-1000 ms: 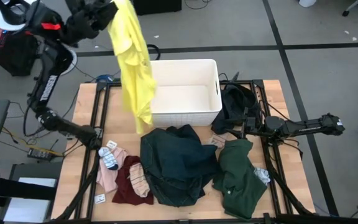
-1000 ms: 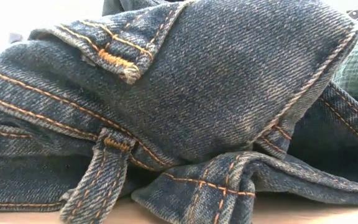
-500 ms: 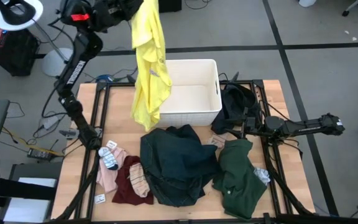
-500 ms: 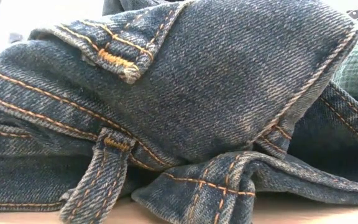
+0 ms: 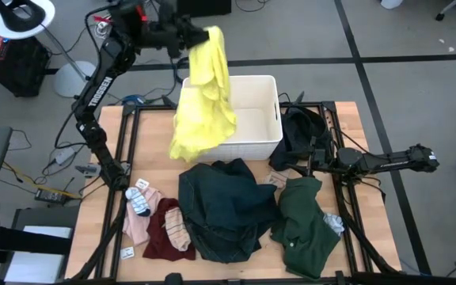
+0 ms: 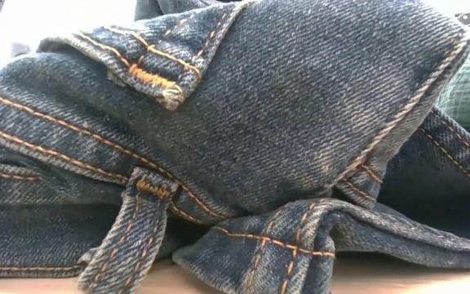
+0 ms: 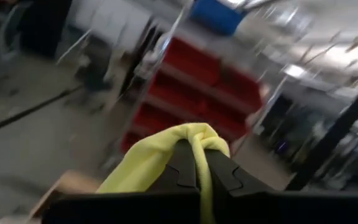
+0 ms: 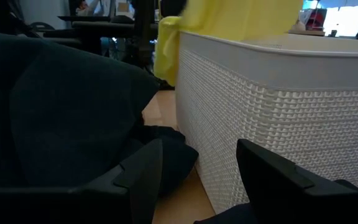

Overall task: Sort clothes
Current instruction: Put the yellow shirt into the white laundry bin

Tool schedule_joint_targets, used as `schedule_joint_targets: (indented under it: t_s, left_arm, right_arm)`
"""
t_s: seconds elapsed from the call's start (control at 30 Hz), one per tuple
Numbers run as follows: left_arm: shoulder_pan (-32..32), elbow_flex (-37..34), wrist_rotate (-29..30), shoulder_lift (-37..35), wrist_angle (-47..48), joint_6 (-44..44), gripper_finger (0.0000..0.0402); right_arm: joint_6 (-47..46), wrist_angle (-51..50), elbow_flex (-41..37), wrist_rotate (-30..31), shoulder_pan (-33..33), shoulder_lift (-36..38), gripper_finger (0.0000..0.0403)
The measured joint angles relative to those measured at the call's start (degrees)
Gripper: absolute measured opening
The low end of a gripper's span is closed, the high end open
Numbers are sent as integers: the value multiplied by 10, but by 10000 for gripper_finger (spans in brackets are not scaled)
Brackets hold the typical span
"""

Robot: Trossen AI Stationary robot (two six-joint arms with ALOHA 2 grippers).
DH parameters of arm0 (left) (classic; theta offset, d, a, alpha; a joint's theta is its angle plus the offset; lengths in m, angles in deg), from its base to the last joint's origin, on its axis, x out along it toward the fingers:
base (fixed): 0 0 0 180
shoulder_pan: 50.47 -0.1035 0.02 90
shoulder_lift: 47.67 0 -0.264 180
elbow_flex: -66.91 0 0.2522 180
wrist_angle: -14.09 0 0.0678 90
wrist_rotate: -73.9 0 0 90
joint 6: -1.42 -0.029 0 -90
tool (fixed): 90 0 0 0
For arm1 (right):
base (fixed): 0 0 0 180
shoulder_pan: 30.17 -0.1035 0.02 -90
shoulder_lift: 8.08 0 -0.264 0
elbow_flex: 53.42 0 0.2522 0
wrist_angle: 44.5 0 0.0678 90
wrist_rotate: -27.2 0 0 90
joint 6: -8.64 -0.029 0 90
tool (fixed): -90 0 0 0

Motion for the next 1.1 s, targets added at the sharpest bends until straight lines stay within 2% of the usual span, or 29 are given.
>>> schedule_joint_targets:
  t_s: [0.23,0.37,0.5,0.8,1.1]
  left_arm:
    - [1,0,87,0,229,-184,1]
    - [1,0,168,2,370,-293,1]
    - [1,-12,221,7,449,-355,1]
    - [7,-108,185,8,455,-366,39]
    - [47,-194,181,9,362,-368,88]
  right_arm:
    - [0,0,0,0,0,0,207]
    - [0,0,0,0,0,0,207]
    - [0,0,0,0,0,0,207]
    - [0,0,0,0,0,0,207]
    - [0,0,0,0,0,0,207]
